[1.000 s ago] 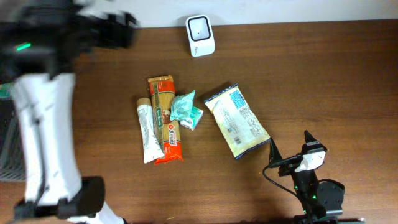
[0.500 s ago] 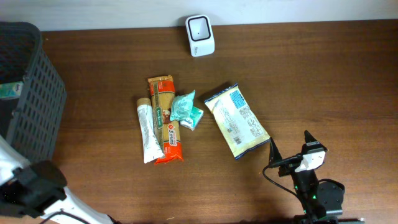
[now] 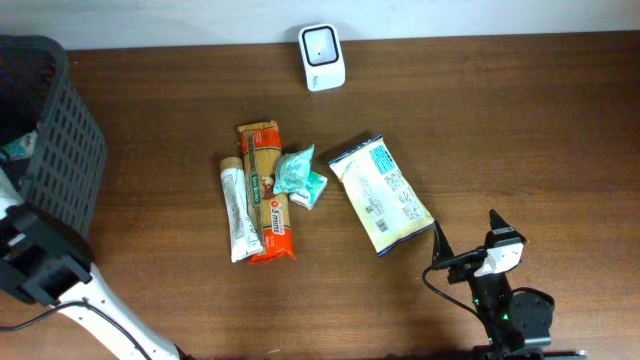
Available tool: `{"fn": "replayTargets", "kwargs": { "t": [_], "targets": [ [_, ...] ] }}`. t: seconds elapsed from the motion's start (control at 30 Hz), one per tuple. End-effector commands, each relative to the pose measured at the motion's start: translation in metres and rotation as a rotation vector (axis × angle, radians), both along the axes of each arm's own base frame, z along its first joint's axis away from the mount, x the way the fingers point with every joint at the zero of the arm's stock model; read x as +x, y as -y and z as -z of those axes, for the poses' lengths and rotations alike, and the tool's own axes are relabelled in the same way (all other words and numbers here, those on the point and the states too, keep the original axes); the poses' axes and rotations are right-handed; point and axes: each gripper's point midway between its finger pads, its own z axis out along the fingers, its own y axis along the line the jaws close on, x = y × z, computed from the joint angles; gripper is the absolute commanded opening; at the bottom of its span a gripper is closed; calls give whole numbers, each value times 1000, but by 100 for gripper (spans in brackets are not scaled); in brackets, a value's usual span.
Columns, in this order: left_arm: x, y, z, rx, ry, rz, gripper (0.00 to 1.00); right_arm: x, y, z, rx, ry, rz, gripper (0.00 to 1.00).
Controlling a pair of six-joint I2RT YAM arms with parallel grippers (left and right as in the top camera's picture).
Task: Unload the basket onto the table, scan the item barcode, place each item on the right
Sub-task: 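Grasp the green tissue pack in the basket, place it on table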
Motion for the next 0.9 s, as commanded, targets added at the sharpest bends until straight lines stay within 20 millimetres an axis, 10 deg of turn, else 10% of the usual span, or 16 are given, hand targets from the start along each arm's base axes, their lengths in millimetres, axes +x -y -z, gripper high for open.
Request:
{"fn": "replayTargets", "kwargs": {
  "t": [0.0,0.6,0.63,0.77,0.87],
  "targets": [
    [6,-4,23,31,-44,86,92,0,1,3,-3,0,1,99],
    [15,-20,119,55,-162,114,73,0,1,3,-3,-1,1,99],
    [16,-20,122,53,-164,115,70,0,1,3,-3,-1,1,99],
    [12,-19,136,36,-184,114,4,0,1,3,-3,-1,1,99],
    [12,-20,135,42,-188,110,0,0,1,3,-3,-1,1,99]
  ]
}}
